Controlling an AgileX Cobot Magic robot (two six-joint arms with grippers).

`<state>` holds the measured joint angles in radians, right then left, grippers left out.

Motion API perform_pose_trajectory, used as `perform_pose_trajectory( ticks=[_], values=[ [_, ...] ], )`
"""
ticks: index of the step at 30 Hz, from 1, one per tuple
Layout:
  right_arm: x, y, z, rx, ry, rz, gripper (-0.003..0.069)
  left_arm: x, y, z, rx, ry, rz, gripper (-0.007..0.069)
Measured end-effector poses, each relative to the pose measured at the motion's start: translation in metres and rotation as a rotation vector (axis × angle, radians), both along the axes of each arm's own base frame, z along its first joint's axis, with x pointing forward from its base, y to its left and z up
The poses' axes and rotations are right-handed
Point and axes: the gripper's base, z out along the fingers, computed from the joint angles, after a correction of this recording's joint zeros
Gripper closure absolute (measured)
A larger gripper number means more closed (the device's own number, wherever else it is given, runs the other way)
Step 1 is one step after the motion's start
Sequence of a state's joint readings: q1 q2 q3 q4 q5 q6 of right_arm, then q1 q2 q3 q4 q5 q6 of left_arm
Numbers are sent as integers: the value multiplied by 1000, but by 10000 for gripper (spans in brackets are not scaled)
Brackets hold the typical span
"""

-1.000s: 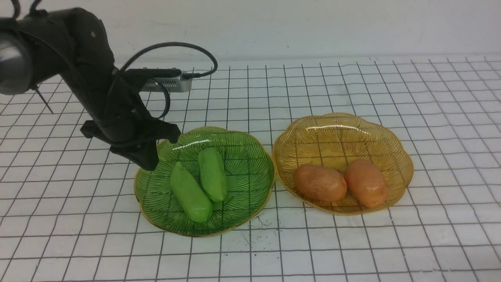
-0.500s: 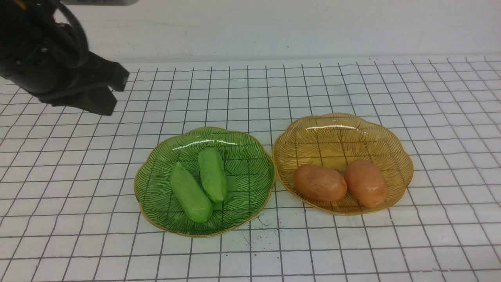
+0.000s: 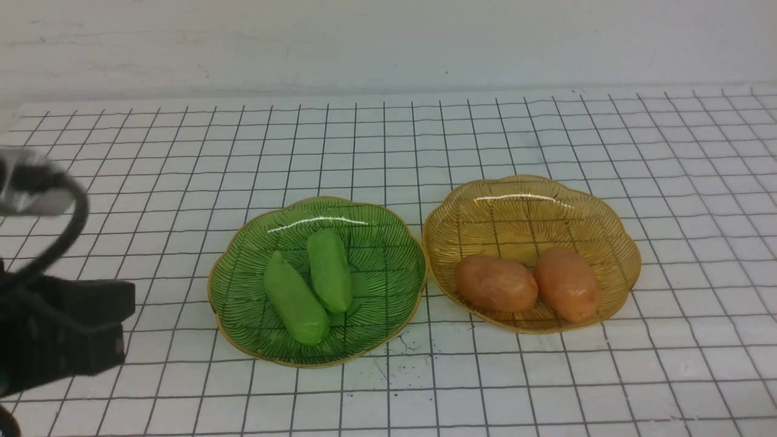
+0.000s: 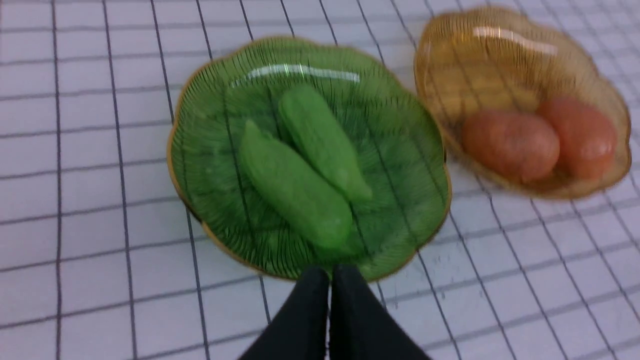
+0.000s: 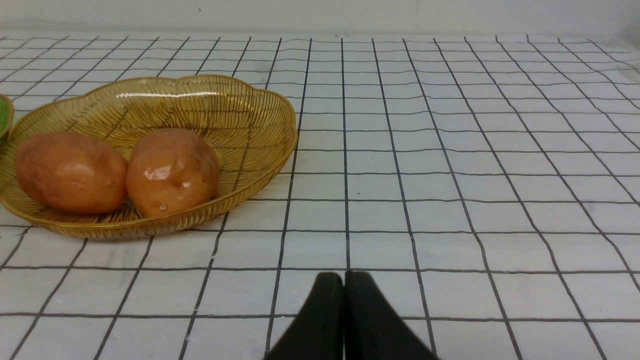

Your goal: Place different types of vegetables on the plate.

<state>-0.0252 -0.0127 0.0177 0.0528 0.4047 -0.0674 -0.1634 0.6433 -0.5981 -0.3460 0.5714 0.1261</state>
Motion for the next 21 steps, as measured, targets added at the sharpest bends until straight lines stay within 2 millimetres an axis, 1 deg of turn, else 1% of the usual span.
perform_pose_trajectory(
  ticks=[2,3,4,6,7,8,12,17,21],
  values=[
    [0,0,0,0,0,0,663,-7,3,-7,-30,-82,33,632],
    [0,0,0,0,0,0,663,-8,4,-11,-31,-82,37,632],
    [0,0,0,0,0,0,663,-14,6,-18,-48,-138,61,632],
    [0,0,0,0,0,0,663,-19,9,-25,-61,-176,77,632],
    [0,0,0,0,0,0,663,-21,9,-26,-62,-178,78,632],
    [0,0,0,0,0,0,663,-24,10,-33,-63,-182,82,632],
    [0,0,0,0,0,0,663,-28,10,-46,-59,-160,83,632],
    [0,0,0,0,0,0,663,-28,10,-53,-47,-135,79,632],
    [0,0,0,0,0,0,663,-29,11,-56,17,-121,64,632]
  ],
)
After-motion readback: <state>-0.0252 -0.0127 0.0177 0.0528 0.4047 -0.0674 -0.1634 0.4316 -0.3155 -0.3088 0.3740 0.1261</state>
